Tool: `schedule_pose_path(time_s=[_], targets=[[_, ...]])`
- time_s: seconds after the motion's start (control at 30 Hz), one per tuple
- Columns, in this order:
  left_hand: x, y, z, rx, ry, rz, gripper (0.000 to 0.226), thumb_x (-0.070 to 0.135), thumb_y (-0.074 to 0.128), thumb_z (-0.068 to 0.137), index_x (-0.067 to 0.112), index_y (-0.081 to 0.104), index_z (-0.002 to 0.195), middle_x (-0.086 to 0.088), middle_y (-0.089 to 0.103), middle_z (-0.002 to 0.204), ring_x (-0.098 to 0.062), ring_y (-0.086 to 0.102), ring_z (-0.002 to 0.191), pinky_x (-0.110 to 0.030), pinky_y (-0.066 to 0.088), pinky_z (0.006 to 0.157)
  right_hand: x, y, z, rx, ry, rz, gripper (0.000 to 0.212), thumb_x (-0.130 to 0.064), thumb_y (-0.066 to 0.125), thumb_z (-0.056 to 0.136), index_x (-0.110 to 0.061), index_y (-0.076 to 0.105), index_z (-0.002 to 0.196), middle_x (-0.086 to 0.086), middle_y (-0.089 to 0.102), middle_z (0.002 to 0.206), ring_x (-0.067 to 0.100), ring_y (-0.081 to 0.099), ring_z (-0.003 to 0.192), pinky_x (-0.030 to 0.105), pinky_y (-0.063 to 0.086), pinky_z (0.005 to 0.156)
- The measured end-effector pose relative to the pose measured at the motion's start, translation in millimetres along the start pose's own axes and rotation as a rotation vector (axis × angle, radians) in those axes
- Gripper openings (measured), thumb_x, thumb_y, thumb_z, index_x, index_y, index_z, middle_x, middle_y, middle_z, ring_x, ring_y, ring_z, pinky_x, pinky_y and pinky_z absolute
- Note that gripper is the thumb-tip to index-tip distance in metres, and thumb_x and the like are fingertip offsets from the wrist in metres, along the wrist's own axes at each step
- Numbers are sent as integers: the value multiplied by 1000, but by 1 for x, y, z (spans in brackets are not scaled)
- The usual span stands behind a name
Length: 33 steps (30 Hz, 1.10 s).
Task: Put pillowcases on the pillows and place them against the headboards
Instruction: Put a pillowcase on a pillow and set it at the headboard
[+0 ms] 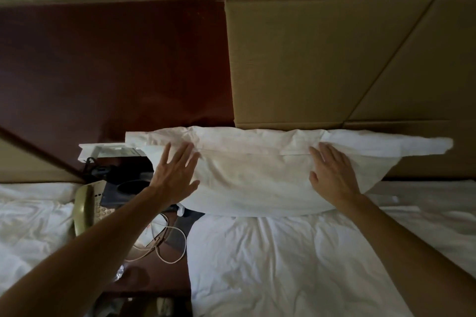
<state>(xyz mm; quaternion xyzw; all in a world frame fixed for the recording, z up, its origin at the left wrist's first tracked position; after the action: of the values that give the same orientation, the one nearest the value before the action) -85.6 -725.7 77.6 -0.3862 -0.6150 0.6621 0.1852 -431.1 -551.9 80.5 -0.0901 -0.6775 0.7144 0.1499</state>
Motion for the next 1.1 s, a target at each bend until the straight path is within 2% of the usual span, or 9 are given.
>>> schedule_pose_path(time_s=[0.17,0.23,0.4,0.57,0.67,0.87,0.97,1.03,1.1], targets=[[2,6,-1,13,-3,-33,81,52,65,81,9,39,145,-19,25,159,-33,13,151,-59,9,120,-13,0,-22,-20,57,-35,50,-20,70,73,-11,56,120,14,57,115,31,55,99,43,50,80],[3,11,0,28,15,-32,86,52,69,79,7,38,146,-20,25,158,-34,14,150,-60,11,119,-19,9,-25,-100,41,-70,57,-25,70,74,-12,53,127,13,57,113,30,57,95,42,52,77],[4,23,2,164,-12,-36,91,49,74,79,4,37,148,-23,24,158,-36,15,150,-59,9,120,-29,23,-16,-57,46,-73,75,-31,72,74,-11,42,140,13,55,121,30,58,102,41,51,82],[16,42,-3,372,-119,-87,86,34,76,81,6,33,151,-28,30,153,-44,25,143,-58,14,119,-19,59,-16,-24,-17,-79,91,-36,72,78,-13,26,152,9,35,150,25,40,134,37,36,109],[24,54,-12,528,-251,-144,77,35,74,84,18,37,150,-25,38,144,-45,37,131,-56,24,115,-10,81,-19,88,-60,-55,99,-39,73,77,-14,19,156,6,29,157,24,34,141,39,30,115],[37,83,-36,720,-764,-476,78,53,75,76,11,41,132,-20,47,128,-40,47,114,-53,46,89,7,98,-22,335,-108,89,87,-42,69,82,-15,25,152,5,33,157,20,32,143,32,26,117],[48,102,-46,651,-940,-745,76,55,77,74,10,45,126,-21,49,127,-41,47,117,-54,47,87,12,104,-33,387,-100,197,81,-32,70,84,-12,27,149,7,35,155,20,30,143,28,26,115],[62,108,-49,548,-939,-797,81,58,77,72,12,44,131,-22,49,131,-43,47,119,-56,47,87,13,104,-42,415,-92,82,67,-28,69,83,-12,39,140,9,37,153,22,31,142,32,28,117],[82,101,-45,544,-749,-636,88,57,80,70,15,42,137,-21,47,136,-43,47,120,-56,47,88,14,101,-50,425,-74,-37,56,-31,67,82,-15,48,132,10,39,148,26,34,138,37,31,115]])
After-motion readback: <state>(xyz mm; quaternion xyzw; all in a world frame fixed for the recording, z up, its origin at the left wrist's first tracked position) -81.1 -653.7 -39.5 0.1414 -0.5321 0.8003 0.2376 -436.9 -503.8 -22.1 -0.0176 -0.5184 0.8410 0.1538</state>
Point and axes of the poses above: each hand's wrist, its own z-axis towards the middle knuckle, its own y-axis out of the palm, x = y × z, the point moved 5 cm from there along z, towards the middle knuckle
